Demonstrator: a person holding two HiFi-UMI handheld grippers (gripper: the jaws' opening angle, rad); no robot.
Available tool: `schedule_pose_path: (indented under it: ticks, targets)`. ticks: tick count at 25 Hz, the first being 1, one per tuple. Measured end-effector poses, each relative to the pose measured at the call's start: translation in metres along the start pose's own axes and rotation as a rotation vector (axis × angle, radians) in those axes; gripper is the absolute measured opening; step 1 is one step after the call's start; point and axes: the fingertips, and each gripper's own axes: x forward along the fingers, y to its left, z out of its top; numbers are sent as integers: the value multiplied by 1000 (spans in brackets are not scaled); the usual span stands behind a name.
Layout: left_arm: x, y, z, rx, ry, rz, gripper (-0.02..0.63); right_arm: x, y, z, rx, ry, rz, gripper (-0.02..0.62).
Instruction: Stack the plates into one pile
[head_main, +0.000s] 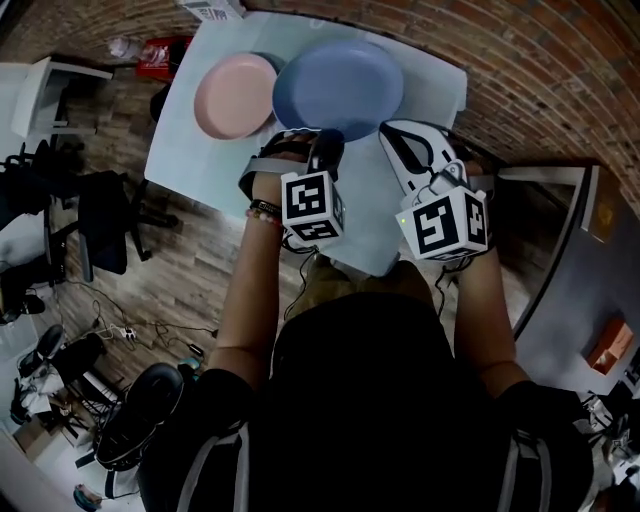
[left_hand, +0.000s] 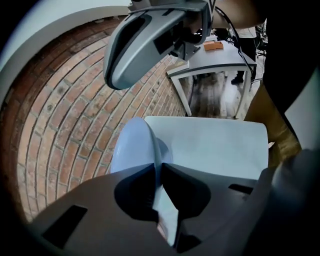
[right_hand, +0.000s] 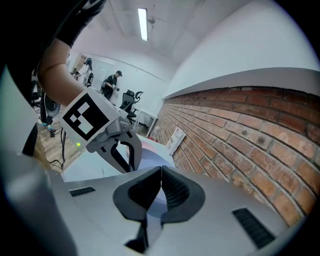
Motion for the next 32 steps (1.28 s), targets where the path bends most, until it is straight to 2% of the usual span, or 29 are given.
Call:
schedule_pose_path:
  ticks: [12, 17, 24, 32]
  targets:
    - [45, -28, -16, 7, -22, -144, 50, 18, -1, -31, 48, 102, -26, 34]
    - [59, -21, -21, 14, -28, -135, 55, 21, -6, -38, 45, 136, -35, 35]
    - [77, -4, -19, 10, -52, -76, 58, 20, -13, -48, 47, 174, -47, 35]
    - [91, 9, -18, -25, -70, -43, 61, 29, -19, -56, 48, 184, -39, 35]
